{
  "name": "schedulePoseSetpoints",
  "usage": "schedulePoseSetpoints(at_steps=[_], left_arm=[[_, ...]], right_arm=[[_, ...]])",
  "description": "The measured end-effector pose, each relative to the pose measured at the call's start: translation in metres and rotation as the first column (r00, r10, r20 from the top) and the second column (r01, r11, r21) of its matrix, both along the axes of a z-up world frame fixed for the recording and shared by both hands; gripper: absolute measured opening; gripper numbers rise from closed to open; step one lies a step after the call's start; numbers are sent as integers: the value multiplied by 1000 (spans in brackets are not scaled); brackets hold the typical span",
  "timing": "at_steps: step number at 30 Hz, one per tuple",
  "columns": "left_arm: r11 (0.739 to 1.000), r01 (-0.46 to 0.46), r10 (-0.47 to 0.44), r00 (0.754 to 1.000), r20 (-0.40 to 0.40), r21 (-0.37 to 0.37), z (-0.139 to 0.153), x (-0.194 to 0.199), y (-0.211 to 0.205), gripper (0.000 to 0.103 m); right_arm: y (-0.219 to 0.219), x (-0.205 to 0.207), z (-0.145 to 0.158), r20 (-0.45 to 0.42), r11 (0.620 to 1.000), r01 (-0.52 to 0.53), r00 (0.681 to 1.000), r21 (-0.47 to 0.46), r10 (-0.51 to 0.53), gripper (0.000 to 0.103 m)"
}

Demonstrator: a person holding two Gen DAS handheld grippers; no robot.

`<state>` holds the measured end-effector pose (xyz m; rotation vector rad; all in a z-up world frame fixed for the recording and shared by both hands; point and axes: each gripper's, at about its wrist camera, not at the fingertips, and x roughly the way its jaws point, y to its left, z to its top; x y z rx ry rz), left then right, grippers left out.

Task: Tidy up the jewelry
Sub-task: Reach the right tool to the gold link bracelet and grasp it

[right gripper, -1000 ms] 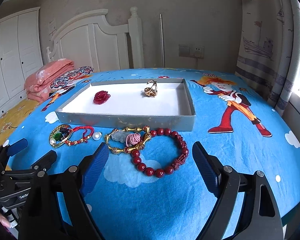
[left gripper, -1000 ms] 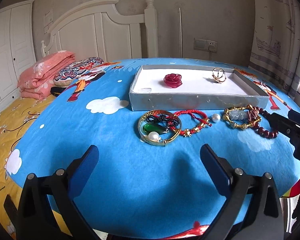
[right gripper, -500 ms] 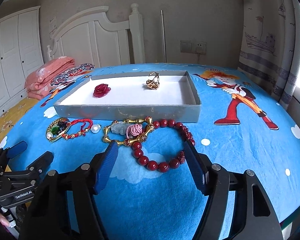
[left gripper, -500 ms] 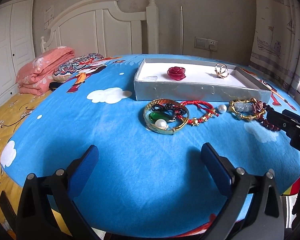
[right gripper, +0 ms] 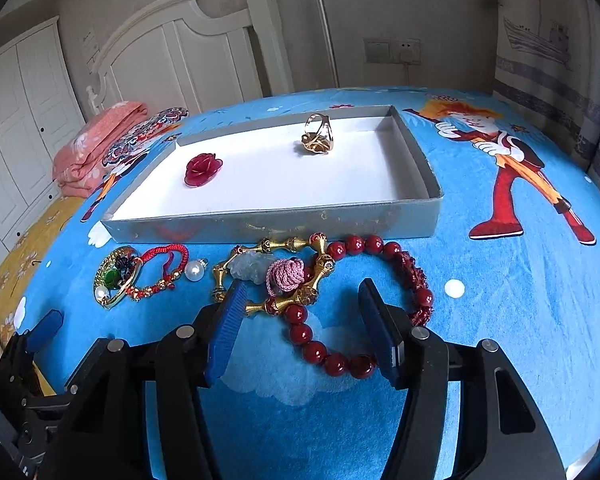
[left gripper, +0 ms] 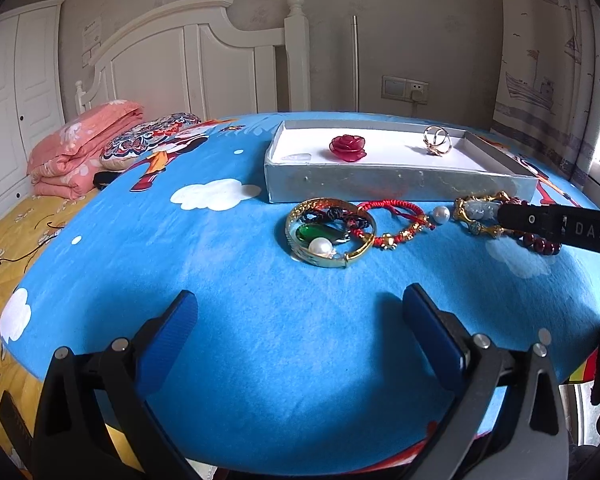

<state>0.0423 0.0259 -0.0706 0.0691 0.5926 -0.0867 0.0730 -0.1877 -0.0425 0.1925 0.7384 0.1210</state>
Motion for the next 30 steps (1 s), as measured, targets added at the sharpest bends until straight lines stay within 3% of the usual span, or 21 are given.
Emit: schedulePoseSetpoints(at_steps=[3, 5, 10, 14, 19, 23, 25, 30], left_arm=[[1000, 1, -1, 1000, 1, 2, 0, 1, -1, 100], [1000, 2, -2, 1000, 2, 1, 0, 0, -1, 100], [1000, 3, -3, 1000, 4, 1, 0, 0, -1, 100], [1000, 2, -2, 1000, 5, 1, 0, 0, -1, 100], [1000, 3, -3, 1000, 6, 1, 0, 0, -1, 100], [1000, 4, -4, 1000, 10, 0, 1, 0, 0, 100], [1000, 5, -5, 1000, 13, 0, 1, 0, -1, 100], [1000, 7, -7, 1000, 15, 0, 1, -1, -1, 100]], right_arm=[[6, -9, 10, 71, 999, -44, 997, 20, 42, 45], [13, -11, 16, 97, 998, -56, 994, -17, 57, 44], [3, -3, 10, 27, 1000, 8, 1000, 1, -8, 44], [-2, 7, 0, -27, 999, -14, 1000, 41, 15, 44], [2, 2, 8, 32, 998, -42, 999, 56, 40, 44], [16, 2, 15, 55, 996, -87, 995, 30, 86, 40], [24, 3, 17, 59, 994, -110, 992, 20, 109, 32], [39, 10, 15, 35, 992, -102, 994, -73, 105, 27]])
